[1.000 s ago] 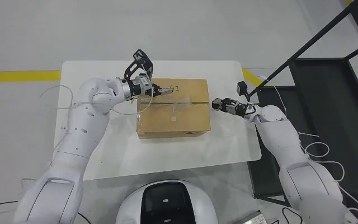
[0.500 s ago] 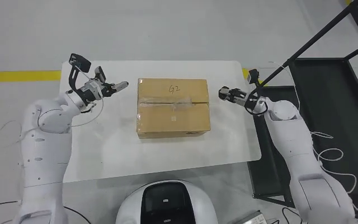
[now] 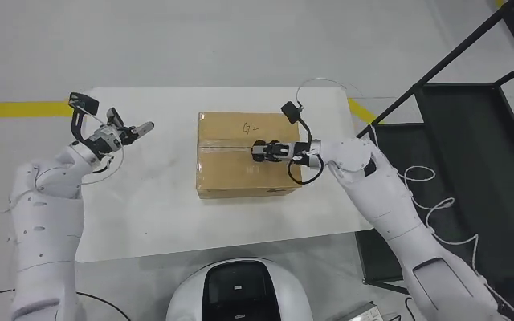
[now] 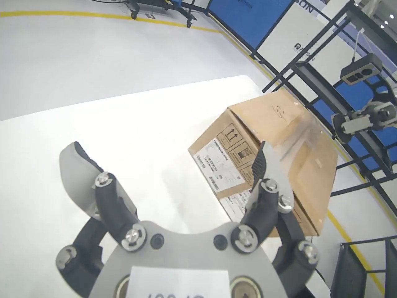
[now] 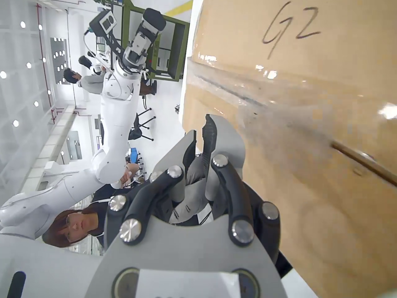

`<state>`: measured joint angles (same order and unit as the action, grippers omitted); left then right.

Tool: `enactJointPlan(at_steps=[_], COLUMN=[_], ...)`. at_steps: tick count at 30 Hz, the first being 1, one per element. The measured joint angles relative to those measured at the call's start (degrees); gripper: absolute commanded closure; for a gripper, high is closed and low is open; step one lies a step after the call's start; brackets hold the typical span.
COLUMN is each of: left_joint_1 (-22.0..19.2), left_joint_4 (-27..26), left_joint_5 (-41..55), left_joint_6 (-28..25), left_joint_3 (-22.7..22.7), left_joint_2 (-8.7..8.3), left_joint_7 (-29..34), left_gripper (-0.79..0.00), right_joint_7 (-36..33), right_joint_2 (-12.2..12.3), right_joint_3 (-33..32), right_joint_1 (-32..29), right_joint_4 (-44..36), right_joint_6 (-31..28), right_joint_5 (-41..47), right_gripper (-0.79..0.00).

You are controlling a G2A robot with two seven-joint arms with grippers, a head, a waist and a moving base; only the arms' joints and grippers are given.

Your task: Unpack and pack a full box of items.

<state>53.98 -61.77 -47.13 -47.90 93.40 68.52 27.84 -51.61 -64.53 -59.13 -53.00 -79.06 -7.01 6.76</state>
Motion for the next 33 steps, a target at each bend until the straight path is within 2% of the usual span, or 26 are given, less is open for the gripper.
enactJointPlan(at_steps=[7,14,24,33], left_joint_1=[1.69,4.26,7.89,8.86], left_joint_4=[1.76,-0.15,-4.56,-5.41], left_joint_5=[0.02,1.21,2.22,4.45], left_joint_6=[0.97,1.7,3.89,4.88], left_joint_3=[3.33,5.59,5.57,4.51], left_joint_2=[-1.32,-2.34,-3.01,-3.38], left_joint_7=[-3.18,-6.0,-7.86,-8.43], left_gripper=[-0.785,-0.785,-0.785,-0.785], right_joint_7=[4.11,6.91,10.6,13.45], right_joint_2=[-3.49,-6.7,-11.37,-15.09], right_joint_3=[9.15,14.93,20.43,24.09], right_joint_1=[6.5,11.43,17.76,21.03], right_joint_4=[5.41,9.57,15.74,22.74], right_joint_6=[0.25,0.51,3.85,6.66], right_joint_5=[0.39,1.44,4.27,4.13], right_gripper=[0.0,0.0,0.0,0.0])
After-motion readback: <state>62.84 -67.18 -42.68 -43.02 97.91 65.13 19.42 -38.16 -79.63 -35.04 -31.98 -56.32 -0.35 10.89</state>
